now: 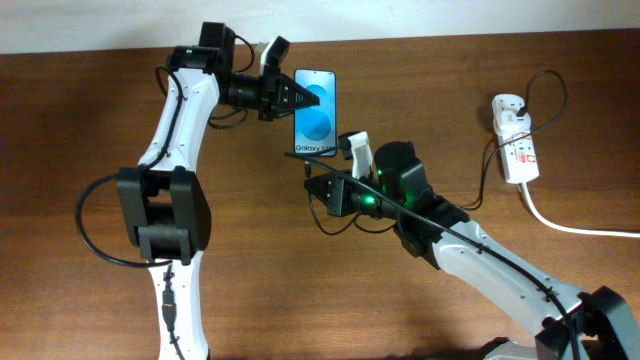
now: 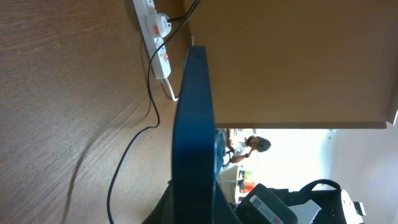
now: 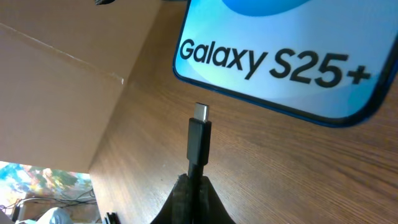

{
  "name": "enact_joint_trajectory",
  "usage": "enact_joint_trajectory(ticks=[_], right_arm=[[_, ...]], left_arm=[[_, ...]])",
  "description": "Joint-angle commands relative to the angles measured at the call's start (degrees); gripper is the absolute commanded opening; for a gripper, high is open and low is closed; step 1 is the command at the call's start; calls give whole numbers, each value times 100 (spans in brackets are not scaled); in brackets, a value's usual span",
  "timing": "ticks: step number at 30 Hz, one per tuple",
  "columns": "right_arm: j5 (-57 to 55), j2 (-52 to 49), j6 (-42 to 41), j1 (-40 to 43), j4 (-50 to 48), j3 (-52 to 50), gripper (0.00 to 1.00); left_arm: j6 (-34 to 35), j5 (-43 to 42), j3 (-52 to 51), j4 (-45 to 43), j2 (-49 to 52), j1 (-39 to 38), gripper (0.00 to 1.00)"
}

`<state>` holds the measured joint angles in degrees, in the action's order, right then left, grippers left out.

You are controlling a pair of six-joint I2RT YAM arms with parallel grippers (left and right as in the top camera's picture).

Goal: Plug charger to phone and switch on socket

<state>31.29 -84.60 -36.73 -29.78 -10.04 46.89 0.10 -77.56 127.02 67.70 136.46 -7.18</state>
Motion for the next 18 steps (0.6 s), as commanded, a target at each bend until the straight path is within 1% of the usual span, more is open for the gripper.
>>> enact_joint_trajectory(ticks=[1,5,9,18], right_arm=[[-31,-4,195,22,-48,20,4],[125,-4,197,212,9,20,4],[144,-4,195,232,15,20,4],[514,-4,197,358,-177,20,4]], left_arm=[[31,-214,55,-15,-50,20,0],[28,-258,55,-20,-50,20,0],[22,-669,55,-164,-50,20,0],[13,-713,55,-275,-50,20,0]])
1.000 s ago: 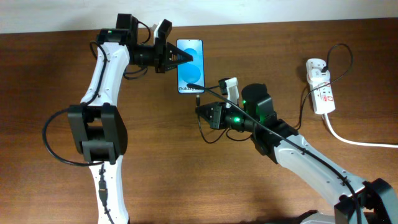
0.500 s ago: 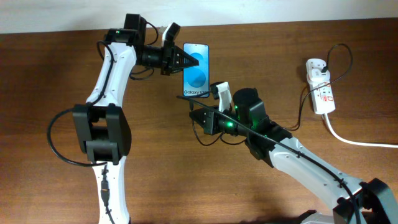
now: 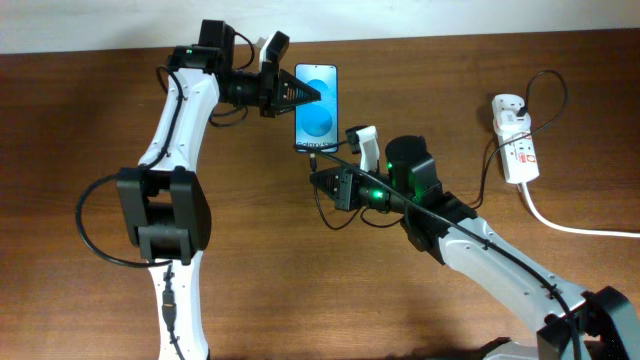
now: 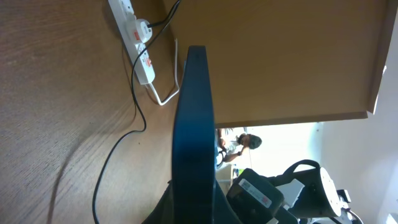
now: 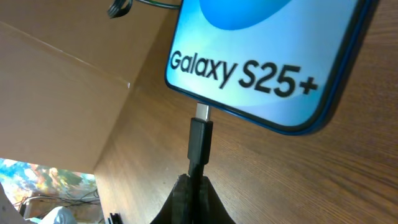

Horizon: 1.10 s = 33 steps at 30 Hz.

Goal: Plug charger to phone and switch on socket

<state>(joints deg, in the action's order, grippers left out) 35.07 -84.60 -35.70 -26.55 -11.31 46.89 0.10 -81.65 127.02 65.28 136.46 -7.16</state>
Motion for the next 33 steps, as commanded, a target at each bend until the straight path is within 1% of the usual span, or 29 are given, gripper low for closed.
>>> enact_joint_trajectory(ticks=[1,7,33], right_arm=[[138,-4,92,37,-48,20,4],[203,-4,72,146,-48,20,4],[175,-11,-68,144,-133,20,4]], left_arm=[[15,-302,55,-33,-50,17,0],[15,-474,55,-57,-50,181,0],[13,-457,55,-59,-50,151,0]])
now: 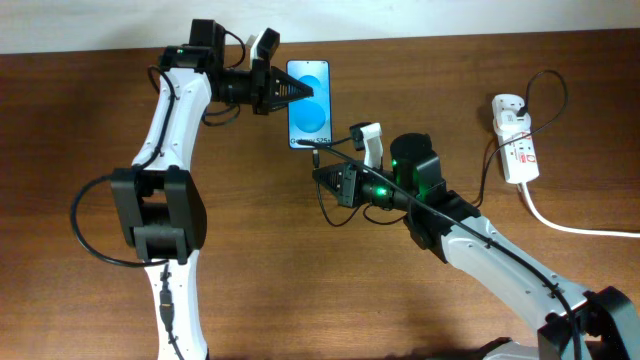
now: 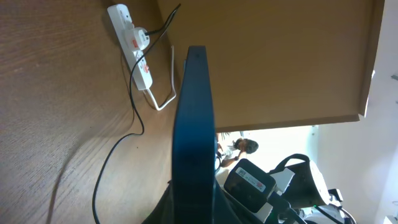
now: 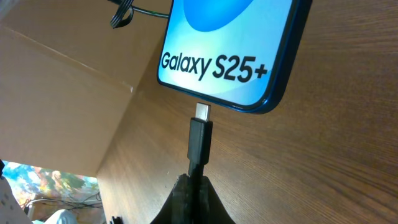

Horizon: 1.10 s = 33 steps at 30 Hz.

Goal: Plug charger to phone and switch on socket

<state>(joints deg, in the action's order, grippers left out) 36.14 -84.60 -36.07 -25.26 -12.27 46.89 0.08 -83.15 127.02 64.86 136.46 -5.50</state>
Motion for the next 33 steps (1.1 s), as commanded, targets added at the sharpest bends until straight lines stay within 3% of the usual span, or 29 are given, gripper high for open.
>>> enact_joint_trajectory(ticks=[1,21,33], right_arm=[[70,-11,-44,15,-20,20,4],[-46,-11,-44,-98,-20,20,4],[-774,-11,-796,-87,-555,20,4]], left_arm=[[17,-306,55,-17,-50,-15,0],[15,-304,55,-37,-50,-151,0],[15,-302,55,-81,-50,-149,0]])
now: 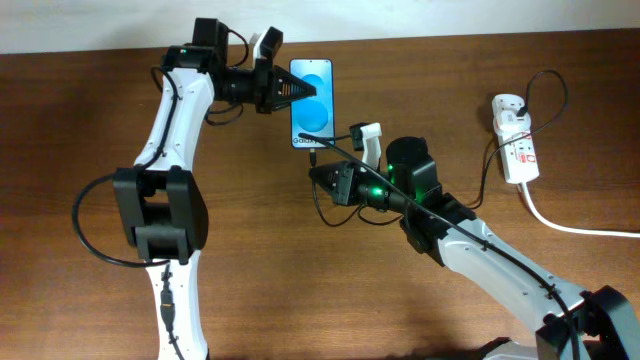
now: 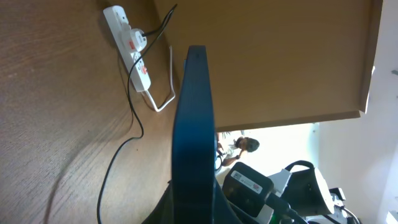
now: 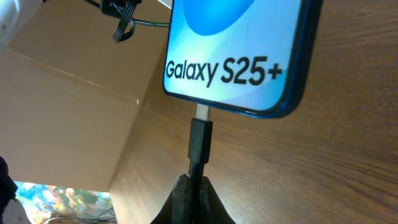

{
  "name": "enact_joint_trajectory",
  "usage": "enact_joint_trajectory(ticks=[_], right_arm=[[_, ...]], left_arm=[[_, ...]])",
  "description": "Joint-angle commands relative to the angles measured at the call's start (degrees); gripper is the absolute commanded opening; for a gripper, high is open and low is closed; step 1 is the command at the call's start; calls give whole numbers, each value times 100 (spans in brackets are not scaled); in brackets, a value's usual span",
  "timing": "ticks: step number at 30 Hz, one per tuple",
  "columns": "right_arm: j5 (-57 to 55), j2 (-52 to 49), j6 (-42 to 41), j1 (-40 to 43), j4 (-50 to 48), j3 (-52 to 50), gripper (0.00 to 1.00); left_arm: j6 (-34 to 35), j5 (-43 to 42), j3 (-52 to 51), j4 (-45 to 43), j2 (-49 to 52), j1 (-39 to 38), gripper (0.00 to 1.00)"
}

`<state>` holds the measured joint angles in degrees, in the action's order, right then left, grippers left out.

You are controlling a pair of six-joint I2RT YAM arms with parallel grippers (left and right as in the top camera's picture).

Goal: Plug charger to phone and switch on socket

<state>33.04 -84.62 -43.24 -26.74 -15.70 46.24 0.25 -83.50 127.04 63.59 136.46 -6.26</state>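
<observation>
A blue phone [image 1: 312,103] with a lit "Galaxy S25+" screen [image 3: 239,50] lies at the table's far middle. My left gripper [image 1: 296,90] is shut on its left edge; the left wrist view shows the phone edge-on [image 2: 193,124]. My right gripper [image 1: 318,172] is shut on the black charger plug [image 3: 200,140], whose metal tip [image 3: 203,112] sits right at the phone's bottom edge; whether it is inside the port cannot be told. The white socket strip [image 1: 516,140] lies at the far right with a plug in it.
The charger's black cable [image 1: 500,150] runs from the strip across the table to my right arm. A white mains lead [image 1: 570,225] leaves the strip toward the right edge. A cardboard wall [image 2: 280,56] stands behind the table.
The phone and my left gripper have shifted slightly right. The plug tip, which stood a small gap below the phone's bottom edge, now meets that edge.
First the plug was held well below the phone's bottom edge. Then its tip touched the edge left of centre. Then the phone stood further left with a gap to the plug. Now the tip is at the bottom edge again.
</observation>
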Motion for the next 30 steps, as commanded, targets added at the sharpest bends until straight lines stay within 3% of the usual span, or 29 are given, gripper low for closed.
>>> enact_joint_trajectory(ticks=[1,30], right_arm=[[-487,-9,-79,61,-214,85,4],[-1084,-9,-79,61,-472,85,4]], left_arm=[[-2,-267,52,46,-50,-72,0],[39,-350,52,155,-50,-310,0]])
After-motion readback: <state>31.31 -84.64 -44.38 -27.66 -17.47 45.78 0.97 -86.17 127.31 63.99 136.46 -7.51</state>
